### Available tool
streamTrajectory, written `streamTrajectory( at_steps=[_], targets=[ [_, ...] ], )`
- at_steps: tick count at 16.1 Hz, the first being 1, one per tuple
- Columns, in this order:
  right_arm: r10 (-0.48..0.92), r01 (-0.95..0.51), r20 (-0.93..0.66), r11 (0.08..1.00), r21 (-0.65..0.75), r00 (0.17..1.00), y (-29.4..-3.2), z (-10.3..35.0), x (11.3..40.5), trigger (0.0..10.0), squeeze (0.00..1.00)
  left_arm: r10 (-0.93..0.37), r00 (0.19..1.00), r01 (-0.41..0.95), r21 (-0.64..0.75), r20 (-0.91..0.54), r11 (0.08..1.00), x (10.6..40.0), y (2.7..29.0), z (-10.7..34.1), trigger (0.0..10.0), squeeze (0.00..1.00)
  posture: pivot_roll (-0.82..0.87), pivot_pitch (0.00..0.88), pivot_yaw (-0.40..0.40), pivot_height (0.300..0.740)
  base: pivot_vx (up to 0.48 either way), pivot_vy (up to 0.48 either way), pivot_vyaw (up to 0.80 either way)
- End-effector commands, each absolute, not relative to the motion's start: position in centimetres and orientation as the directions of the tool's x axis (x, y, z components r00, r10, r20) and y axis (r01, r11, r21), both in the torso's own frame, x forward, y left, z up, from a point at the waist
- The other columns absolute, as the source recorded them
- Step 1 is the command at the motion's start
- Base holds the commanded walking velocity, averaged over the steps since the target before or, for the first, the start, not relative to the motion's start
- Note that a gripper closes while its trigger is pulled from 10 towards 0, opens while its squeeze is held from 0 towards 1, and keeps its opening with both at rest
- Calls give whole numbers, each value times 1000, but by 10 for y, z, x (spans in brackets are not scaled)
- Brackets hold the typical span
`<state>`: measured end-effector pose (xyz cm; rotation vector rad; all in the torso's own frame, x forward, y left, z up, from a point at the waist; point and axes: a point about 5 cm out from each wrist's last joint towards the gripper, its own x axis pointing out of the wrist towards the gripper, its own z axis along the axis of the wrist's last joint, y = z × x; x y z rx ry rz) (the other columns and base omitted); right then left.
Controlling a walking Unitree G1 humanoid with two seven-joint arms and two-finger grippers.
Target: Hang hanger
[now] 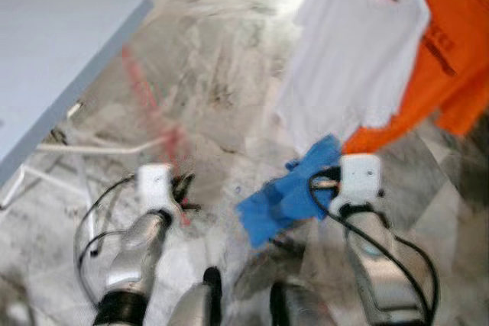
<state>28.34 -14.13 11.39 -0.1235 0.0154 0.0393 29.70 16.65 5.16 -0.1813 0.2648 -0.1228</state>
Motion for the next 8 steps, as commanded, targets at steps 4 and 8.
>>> streamTrajectory(
  at_steps=[4,8],
  targets=[
    [127,-126,-3,982,-138,992,-132,117,296,10000,0,-2,968,-37,-151,-252,988,277,184,45,10000,0,-34,184,-71,740,0,0,395],
    [126,-124,9,985,-118,992,-127,118,298,10000,0,48,962,-96,-170,-267,981,258,190,38,10000,0,-6,182,-100,740,0,0,0]
  ],
)
